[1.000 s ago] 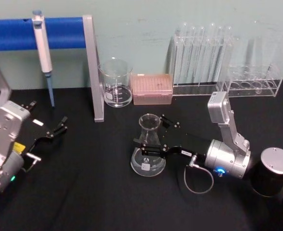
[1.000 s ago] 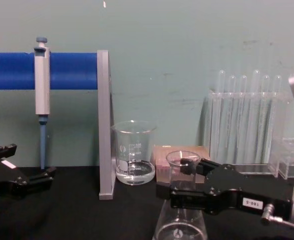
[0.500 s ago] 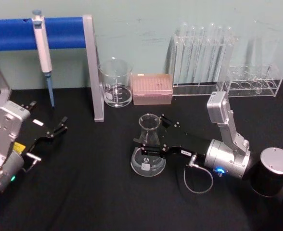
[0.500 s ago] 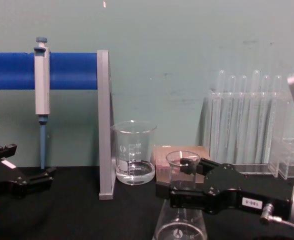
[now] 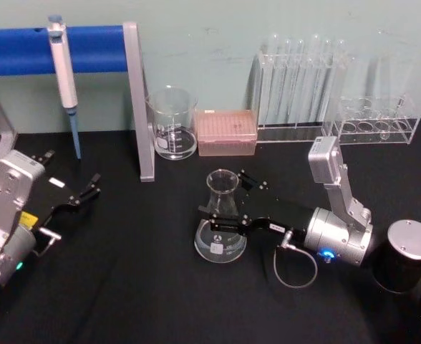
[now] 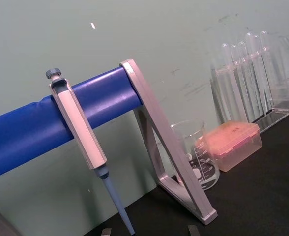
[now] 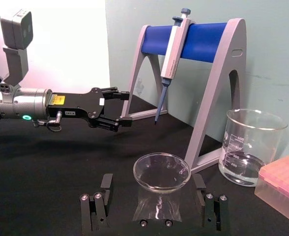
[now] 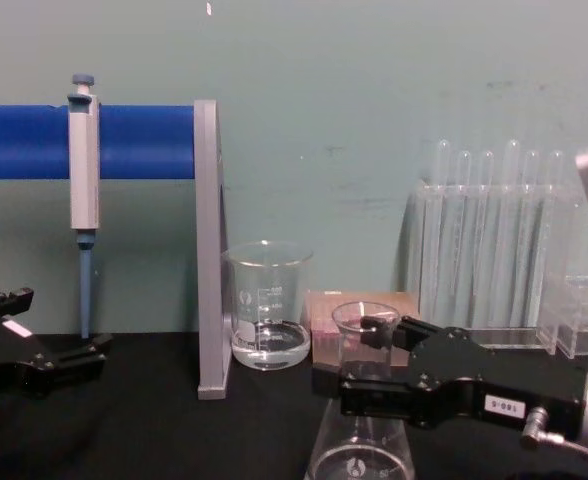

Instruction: Grasp the erlenmeyer flask with one hand, shake it three times, then place it back.

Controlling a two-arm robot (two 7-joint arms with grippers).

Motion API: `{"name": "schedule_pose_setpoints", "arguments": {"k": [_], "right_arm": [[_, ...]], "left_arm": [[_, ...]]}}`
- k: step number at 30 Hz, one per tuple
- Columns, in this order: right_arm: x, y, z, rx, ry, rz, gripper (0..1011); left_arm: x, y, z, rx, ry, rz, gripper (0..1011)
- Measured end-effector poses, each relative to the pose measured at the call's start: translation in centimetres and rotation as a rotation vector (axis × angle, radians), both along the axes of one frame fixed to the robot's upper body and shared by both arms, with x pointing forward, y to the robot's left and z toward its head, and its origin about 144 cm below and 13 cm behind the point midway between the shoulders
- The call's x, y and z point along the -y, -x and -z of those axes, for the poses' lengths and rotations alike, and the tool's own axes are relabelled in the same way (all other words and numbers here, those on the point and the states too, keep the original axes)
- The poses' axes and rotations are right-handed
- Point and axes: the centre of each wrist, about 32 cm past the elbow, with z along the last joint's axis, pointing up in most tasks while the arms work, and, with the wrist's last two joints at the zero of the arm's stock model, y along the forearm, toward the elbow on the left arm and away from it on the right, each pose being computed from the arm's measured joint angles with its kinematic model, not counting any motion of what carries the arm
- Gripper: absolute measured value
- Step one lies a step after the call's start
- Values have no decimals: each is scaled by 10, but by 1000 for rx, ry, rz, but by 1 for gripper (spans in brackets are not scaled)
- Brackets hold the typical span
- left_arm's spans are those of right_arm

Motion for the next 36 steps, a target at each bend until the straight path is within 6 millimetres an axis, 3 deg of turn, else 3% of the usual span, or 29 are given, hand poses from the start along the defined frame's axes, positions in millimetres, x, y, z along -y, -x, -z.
{"name": "schedule_pose_setpoints", "arguments": {"k": [8,21,24,28,36], "right_arm": [[0,0,0,0,0,0,1000],[0,0,0,0,0,0,683],[0,0,0,0,0,0,552],[0,0,0,0,0,0,456],[0,0,0,0,0,0,457]], "left_arm": [[0,0,0,0,0,0,1001],[0,0,0,0,0,0,1001],[0,0,0,0,0,0,1001],[0,0,0,0,0,0,1001],[0,0,0,0,0,0,1001]]}}
